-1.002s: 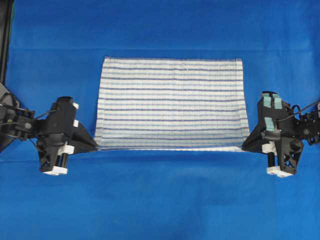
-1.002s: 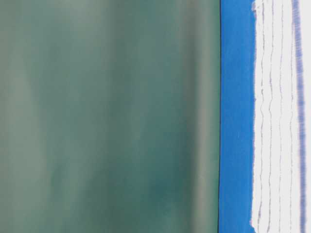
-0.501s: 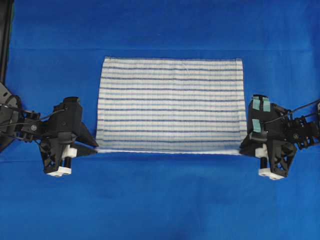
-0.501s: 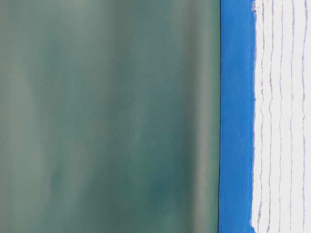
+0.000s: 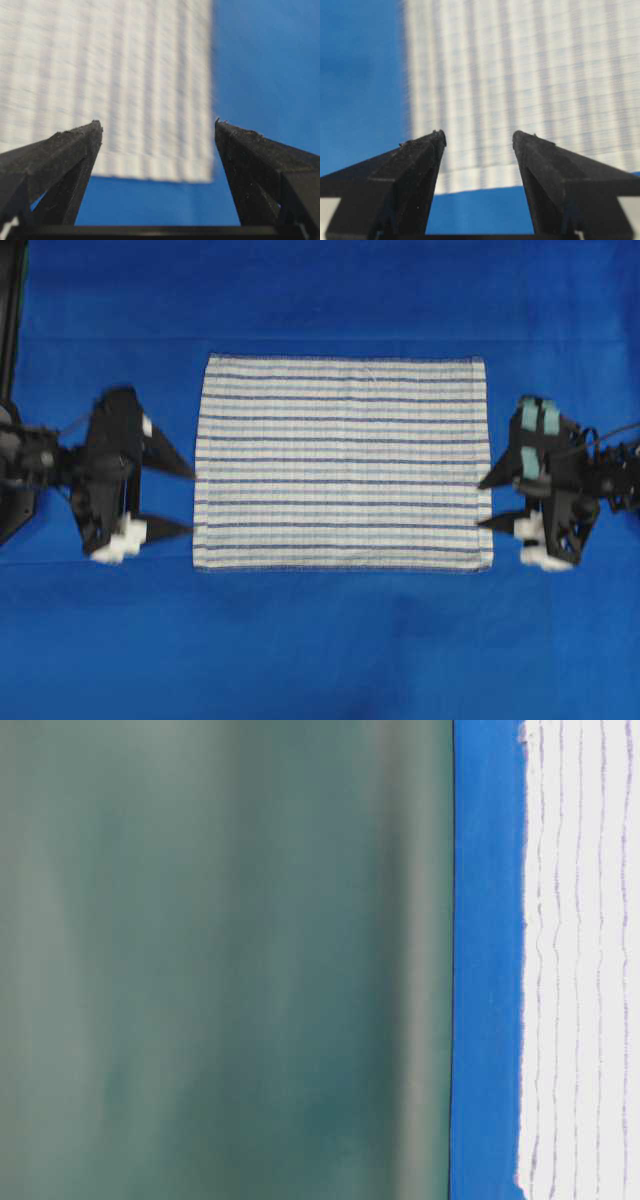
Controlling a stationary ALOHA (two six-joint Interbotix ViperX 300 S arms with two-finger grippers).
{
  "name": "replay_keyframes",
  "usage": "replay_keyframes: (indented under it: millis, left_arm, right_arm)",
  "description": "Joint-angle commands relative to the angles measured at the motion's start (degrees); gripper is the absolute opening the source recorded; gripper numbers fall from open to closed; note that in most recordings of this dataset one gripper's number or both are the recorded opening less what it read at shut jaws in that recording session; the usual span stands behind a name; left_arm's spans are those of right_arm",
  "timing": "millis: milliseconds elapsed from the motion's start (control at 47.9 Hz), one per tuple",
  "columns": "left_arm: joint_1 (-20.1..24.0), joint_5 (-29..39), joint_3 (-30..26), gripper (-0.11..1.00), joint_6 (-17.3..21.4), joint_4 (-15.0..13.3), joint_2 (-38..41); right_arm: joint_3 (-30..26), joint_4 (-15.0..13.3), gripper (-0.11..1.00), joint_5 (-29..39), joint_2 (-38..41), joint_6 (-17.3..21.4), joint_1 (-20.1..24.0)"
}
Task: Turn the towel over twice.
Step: 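Open both grippers, release the towel, and move back to the far corners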
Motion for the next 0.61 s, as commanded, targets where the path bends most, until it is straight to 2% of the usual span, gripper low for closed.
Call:
replay_keyframes:
  millis: [0, 230, 376, 585]
  left_arm:
    - [4.3, -0.1, -1.1, 0.88, 1.9, 0.1, -2.4]
    - [12.8, -1.2, -1.1, 0.88, 10.4, 0.2, -6.9]
    - [16.6, -1.8, -0.9, 0.88, 11.7, 0.1, -7.8]
    - [19.5, -1.7, -1.1, 0.88, 11.9, 0.1, -6.8]
  right_arm:
    - [-1.1, -2.5, 0.61, 0.1, -2.1, -0.1, -3.0]
    - [-1.3, -8.7, 0.61, -1.1, -6.8, 0.0, -10.4]
    - [-1.1, -10.5, 0.61, -1.6, -9.0, -0.1, -14.6]
    - [-1.2, -10.9, 0.61, -1.6, -8.2, -0.1, -19.8]
